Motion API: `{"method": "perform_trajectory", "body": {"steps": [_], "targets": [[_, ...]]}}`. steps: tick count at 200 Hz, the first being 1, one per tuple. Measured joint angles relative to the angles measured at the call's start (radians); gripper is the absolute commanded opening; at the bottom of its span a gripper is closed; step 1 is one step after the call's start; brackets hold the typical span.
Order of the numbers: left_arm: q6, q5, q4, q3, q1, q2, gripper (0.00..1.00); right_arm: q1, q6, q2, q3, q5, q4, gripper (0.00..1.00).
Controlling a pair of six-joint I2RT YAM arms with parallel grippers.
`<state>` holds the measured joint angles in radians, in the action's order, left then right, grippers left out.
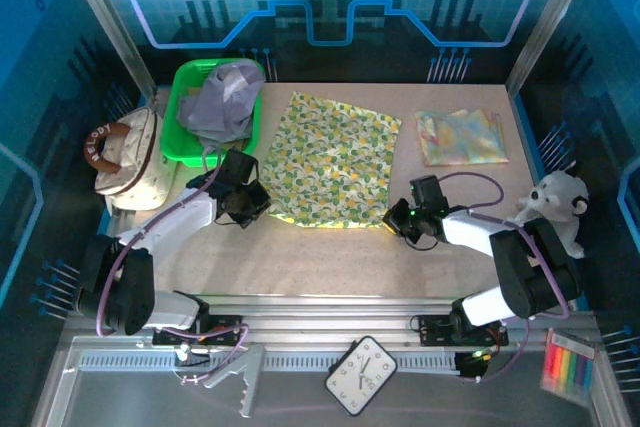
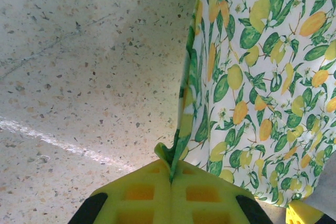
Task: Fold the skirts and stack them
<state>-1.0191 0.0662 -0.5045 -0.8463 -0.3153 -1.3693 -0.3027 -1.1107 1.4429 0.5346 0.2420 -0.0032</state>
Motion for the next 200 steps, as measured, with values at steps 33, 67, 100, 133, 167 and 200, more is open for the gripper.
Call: {"method": "perform_trajectory", "body": {"steps": [33,67,100,133,167,200], "targets": [[-0.002,-0.019,-0.02,0.01,0.0,0.027,0.0,-0.005,0.019,-0.082,0.001,-0.017,-0.059,0.0],[-0.002,-0.043,-0.075,0.039,0.0,0.128,0.0,-0.005,0.029,-0.199,-0.008,-0.017,-0.136,0.0],[0.01,-0.052,-0.107,0.023,-0.002,0.28,0.0,-0.01,0.057,-0.361,0.01,-0.029,-0.229,0.0],[0.072,-0.063,-0.112,-0.132,-0.002,0.29,0.0,-0.01,0.113,-0.426,0.145,-0.092,-0.277,0.0],[0.187,-0.066,-0.074,-0.304,0.018,0.159,0.0,0.018,0.179,-0.361,0.255,-0.138,-0.262,0.0],[0.29,-0.062,-0.032,-0.422,0.056,-0.048,0.0,0.063,0.235,-0.182,0.332,-0.146,-0.199,0.0]]}}
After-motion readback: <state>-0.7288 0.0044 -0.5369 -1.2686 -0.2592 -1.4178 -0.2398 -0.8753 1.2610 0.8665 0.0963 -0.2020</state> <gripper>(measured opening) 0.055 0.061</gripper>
